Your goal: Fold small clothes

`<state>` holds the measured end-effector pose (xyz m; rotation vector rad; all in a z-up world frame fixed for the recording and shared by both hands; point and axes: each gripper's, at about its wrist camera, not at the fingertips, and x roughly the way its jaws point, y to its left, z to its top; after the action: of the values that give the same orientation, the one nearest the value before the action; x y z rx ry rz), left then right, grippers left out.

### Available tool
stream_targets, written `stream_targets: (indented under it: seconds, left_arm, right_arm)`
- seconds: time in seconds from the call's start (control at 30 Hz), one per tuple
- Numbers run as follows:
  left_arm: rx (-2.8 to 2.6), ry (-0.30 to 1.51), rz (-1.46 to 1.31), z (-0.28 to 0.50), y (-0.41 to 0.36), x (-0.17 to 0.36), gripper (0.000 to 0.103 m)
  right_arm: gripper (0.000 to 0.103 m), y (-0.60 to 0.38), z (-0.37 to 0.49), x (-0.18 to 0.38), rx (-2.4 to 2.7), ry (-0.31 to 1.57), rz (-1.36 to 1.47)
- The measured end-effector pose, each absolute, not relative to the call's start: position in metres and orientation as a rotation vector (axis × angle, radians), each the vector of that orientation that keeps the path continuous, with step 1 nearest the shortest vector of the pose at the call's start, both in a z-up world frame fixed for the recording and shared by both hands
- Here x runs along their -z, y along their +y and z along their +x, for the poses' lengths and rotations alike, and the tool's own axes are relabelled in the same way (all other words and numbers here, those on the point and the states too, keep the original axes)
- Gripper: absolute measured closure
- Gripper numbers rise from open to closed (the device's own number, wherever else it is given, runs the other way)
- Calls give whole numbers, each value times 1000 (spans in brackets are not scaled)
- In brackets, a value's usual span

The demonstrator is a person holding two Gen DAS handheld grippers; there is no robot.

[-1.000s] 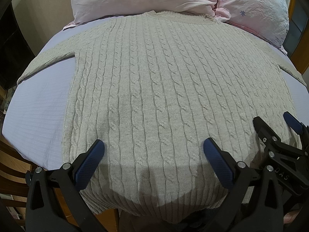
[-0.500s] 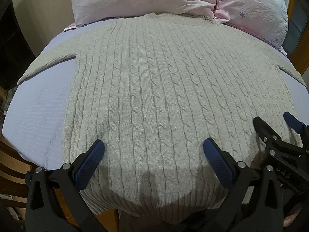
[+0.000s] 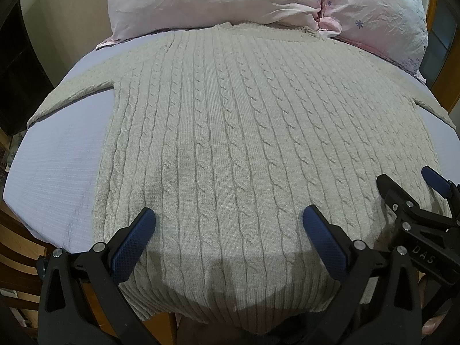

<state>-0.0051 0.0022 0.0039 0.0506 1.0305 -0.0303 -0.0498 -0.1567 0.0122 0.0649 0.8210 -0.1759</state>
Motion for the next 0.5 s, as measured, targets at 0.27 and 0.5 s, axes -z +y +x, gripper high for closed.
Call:
stream_targets:
  seconds: [0.27,0.5]
  left_arm:
    - [33,1021,53,-5,3,-4,1]
    - [52,983,65,-7,3,-4,1]
  right_arm:
    - [2,-157,-51,-10,165,810,54]
    - [2,-185,-52,-7,15,773,94]
